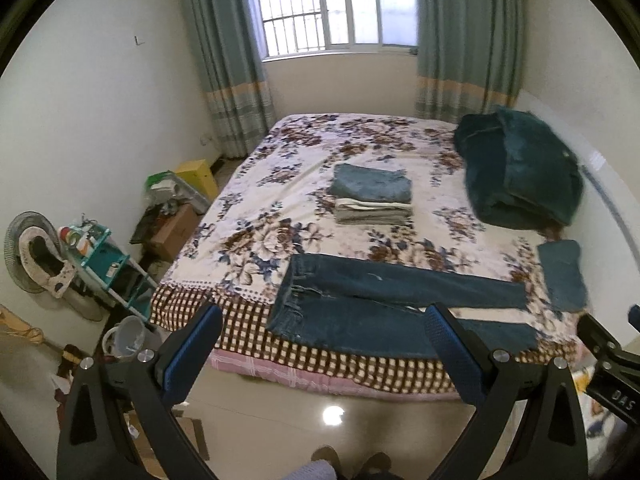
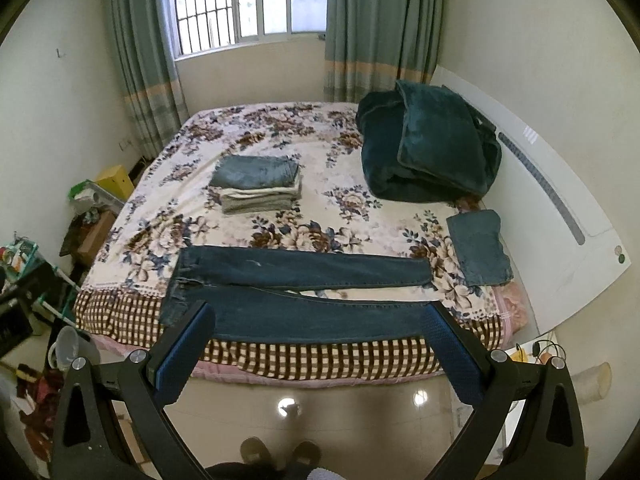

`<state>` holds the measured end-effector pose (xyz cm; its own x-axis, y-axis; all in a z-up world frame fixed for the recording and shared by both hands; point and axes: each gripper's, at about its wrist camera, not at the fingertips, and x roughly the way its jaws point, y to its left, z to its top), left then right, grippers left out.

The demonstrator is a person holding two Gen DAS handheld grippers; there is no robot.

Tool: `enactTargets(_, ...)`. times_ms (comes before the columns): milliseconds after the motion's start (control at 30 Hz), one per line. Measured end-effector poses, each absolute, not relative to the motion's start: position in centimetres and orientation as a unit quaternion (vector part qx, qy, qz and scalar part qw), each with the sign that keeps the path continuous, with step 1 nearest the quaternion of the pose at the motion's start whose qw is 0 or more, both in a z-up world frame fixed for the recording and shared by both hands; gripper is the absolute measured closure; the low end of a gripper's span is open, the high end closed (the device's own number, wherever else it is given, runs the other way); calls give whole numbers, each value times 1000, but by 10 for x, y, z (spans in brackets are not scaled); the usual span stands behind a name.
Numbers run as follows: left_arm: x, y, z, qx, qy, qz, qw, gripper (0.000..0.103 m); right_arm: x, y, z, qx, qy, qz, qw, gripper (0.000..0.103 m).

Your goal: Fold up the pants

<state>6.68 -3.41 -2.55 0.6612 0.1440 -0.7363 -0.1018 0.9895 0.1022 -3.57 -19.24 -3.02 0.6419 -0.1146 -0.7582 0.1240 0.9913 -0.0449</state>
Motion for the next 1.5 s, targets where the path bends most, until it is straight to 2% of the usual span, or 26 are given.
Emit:
enactTargets(333,169,-59,-97,63,446,88,889,0,101,-260,-121,26,469,-89,878,0)
enactTargets(500,251,-71,-159,61,496,87,862,0,196,-300,-185,50,506,-122,852,0)
enactTargets(733,380,-79,-282,41,591,88,801,0,327,-368,-296,131,557,-180,800,0)
enactTargets(1000,509,-58,-442,-50,695,132,704,0,456,-452,-474,244,611,-254,709,0)
enactTargets(1200,576,-43,-562,-98,741,180,640,0,500,-513,-613,322,643,-307,624,0)
enactTargets(1300,587,-39,-606,-96,757,201,614,0,506,-532,-662,351,651,-329,587,0)
enactTargets(1467,577,-43,-613,-100,745,221,622,2,508,-548,-723,405,661,-346,529,0)
enactTargets(1500,575,-44,-609,-98,737,226,629,10,508,-548,-728,409,661,-348,524,1)
